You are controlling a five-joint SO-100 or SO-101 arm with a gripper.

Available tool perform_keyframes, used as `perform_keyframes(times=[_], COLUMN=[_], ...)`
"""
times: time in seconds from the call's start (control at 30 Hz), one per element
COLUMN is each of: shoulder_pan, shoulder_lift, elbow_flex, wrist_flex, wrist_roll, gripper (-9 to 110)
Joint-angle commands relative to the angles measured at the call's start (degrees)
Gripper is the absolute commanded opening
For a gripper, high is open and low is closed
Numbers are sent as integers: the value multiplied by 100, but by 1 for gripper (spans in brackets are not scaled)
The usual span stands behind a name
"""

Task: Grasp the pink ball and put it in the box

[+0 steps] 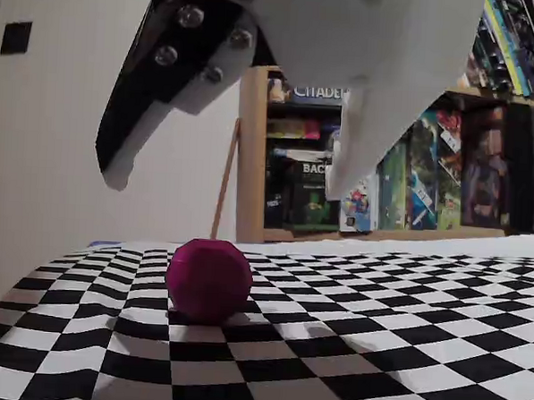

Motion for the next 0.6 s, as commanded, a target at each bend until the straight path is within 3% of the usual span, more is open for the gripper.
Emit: perform_keyframes(times=[0.0,0.57], shoulder_pan=[-62,-62], shoulder_lift=[-35,-650], elbow_flex=[-158,-1063], wrist_flex=[-70,580], wrist_roll=[-53,-53], gripper=[37,37])
